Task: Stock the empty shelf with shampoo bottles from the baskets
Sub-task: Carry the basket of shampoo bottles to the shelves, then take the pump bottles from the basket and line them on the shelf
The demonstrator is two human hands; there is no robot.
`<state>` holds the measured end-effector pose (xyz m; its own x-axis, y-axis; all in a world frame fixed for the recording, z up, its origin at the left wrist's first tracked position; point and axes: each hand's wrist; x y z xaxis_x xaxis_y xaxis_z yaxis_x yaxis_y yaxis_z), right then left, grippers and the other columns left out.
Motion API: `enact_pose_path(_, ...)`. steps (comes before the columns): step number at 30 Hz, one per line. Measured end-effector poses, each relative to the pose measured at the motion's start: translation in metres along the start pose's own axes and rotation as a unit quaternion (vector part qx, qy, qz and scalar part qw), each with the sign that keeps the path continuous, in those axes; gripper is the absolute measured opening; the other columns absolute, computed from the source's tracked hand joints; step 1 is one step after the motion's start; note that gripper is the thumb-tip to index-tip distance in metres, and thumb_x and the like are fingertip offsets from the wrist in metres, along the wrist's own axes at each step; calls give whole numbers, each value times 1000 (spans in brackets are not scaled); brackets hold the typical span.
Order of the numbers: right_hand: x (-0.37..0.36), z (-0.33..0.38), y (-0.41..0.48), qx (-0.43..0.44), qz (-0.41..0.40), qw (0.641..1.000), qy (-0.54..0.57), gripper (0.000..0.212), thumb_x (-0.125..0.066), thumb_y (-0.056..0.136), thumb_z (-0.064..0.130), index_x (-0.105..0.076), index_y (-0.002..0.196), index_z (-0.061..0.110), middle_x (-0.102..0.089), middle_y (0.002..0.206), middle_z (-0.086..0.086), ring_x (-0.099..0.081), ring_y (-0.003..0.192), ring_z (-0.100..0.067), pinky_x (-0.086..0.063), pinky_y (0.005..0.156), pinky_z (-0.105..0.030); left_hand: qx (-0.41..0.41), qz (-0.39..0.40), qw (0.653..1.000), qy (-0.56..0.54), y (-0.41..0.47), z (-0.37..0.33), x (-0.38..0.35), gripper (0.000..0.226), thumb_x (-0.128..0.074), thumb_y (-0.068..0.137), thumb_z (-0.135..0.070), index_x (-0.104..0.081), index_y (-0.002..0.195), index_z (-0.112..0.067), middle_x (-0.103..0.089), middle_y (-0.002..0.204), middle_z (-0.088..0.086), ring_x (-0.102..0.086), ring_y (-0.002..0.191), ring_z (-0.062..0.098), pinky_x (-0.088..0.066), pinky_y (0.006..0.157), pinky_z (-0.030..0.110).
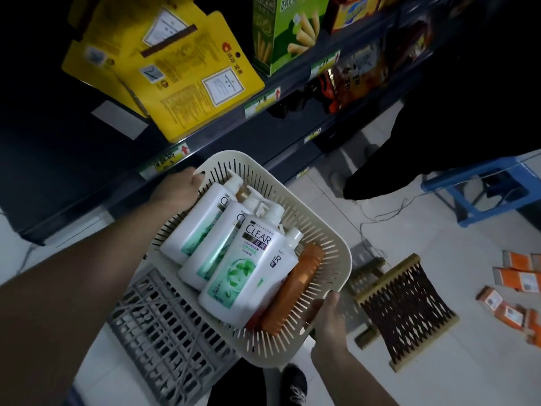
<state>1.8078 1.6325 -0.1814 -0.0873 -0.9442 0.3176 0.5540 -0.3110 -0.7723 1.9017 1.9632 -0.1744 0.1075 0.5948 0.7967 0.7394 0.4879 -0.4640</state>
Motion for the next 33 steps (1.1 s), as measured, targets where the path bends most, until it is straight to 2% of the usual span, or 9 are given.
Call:
enact_pose_path(2,7,-1,1,64,-9,993,-94,53,-26,105,43,-59,88,6,-60,84,-10,-56,78,-25,-42,71,-34,-3,-2,998,60,-8,-1,-2,47,-36,103,-33,-37,141,-5,-47,140,21,-45,128,38,-39,101,47)
enact_pose_path(5,23,4,8,182,-58,963,-190,19,-49,100,31,-52,97,13,-60,93,-6,-60,91,-28,-47,80,-38,-14,-2,989,148,-30,0,-2,60,-36,102,-32,-16,151,-5,-28,153,19,-28,139,35,-28,110,47)
enact_pose_path(8,32,19,15,301,-51,922,-239,15,-64,91,22,-55,96,12,-61,96,-7,-62,89,-28,-54,79,-44,-28,-19,979,202,-59,6,-2,57,-37,101,-32,-25,147,-2,-31,150,17,-30,136,33,-29,109,45)
enact_pose_path(12,29,40,10,460,15,812,-359,18,-67,87,19,-62,101,9,-62,99,-10,-60,89,-30,-52,75,-40,-21,-48,973,225,-110,15,1,46,-41,100,-36,-45,133,-4,-46,139,14,-42,127,30,-37,103,40)
enact_pose_path(16,24,59,-6,498,117,713,-478,32,-62,88,29,-64,117,14,-65,118,-8,-59,109,-30,-48,89,-36,26,-89,973,211,-183,17,1,36,-45,97,-35,-56,118,-8,-57,122,11,-52,114,28,-43,93,38)
enact_pose_path(18,23,66,-18,510,162,640,-551,40,-58,89,35,-61,124,17,-64,125,-6,-57,117,-28,-46,97,-35,68,-110,973,193,-224,19,-4,37,-46,96,-35,-56,120,-9,-57,124,10,-54,115,28,-43,93,38)
enact_pose_path(21,22,71,-46,544,202,522,-625,46,-55,92,42,-55,131,17,-60,130,-6,-56,120,-27,-46,98,-35,117,-137,967,180,-289,28,-14,37,-46,97,-34,-53,124,-10,-56,125,11,-54,115,30,-43,93,37)
enact_pose_path(25,21,58,-94,592,256,423,-637,45,-55,92,40,-56,131,18,-60,131,-7,-55,120,-28,-45,96,-36,192,-171,952,168,-376,43,-28,33,-48,96,-37,-55,110,-8,-58,114,11,-56,105,30,-45,84,39)
enact_pose_path(33,29,-16,-199,669,342,233,-618,30,-55,92,34,-60,116,17,-65,118,-6,-60,110,-27,-46,82,-33,352,-219,899,144,-555,68,-61,32,-48,96,-37,-54,114,-10,-57,119,10,-55,109,30,-43,85,38)
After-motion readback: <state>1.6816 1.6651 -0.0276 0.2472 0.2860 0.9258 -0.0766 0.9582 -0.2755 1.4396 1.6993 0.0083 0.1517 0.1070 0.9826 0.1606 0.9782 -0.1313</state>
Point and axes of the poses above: each hand's wrist, its own y-axis towards the middle knuckle, its own x-axis out of the back of the hand, z = x × y
